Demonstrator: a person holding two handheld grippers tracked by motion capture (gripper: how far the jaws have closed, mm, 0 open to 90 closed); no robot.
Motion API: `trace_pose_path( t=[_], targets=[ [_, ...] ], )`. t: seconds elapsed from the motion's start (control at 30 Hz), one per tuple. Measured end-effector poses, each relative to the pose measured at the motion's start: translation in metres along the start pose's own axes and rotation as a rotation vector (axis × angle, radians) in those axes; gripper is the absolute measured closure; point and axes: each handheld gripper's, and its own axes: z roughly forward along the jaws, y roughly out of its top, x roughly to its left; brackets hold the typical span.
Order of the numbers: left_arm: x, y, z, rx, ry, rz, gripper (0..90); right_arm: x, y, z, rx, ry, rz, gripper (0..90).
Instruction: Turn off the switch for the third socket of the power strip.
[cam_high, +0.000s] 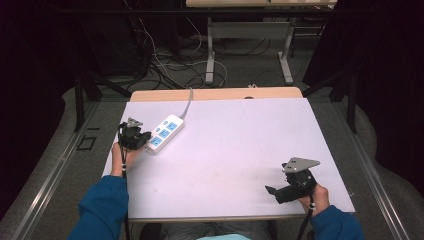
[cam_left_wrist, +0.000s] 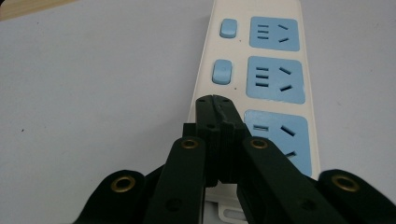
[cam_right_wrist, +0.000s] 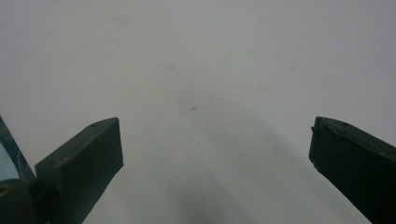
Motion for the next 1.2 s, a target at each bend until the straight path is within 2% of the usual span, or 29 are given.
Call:
trace_pose_path(
  t=[0.2,0.23,0.27,0.5,0.7,1.2],
  targets=[
    [0.0,-0.0001,0.0,0.0,0.002,0.005,90.0,0.0002,-0.0002,0.0005,-0.005,-0.004,0.004,2.3],
    [-0.0004,-0.0002,0.0009,-0.014,0.01,0.01,90.0,0.0002,-0.0001,0.0002,0.001,0.001,0.004,2.3],
    [-0.0002,0.0001,0.0007,-0.01,0.012,0.021,90.0,0.0004,-0.0002,0.0002,-0.001,-0.002,0.004,2.3],
    [-0.0014,0.0006,0.0004,-0.003,0.01,0.017,90.0,0.0002,-0.0002,0.0006,-0.005,-0.003,0.004,2.3],
    [-0.0017,0.0014,0.0003,0.004,0.015,0.036,90.0,0.0,-0.0002,-0.0001,0.0,0.0,0.003,2.3],
    [-0.0021,0.0018,0.0003,0.007,0.013,0.034,90.0,0.0,-0.0004,0.0005,-0.004,-0.003,0.003,2.3]
  ],
)
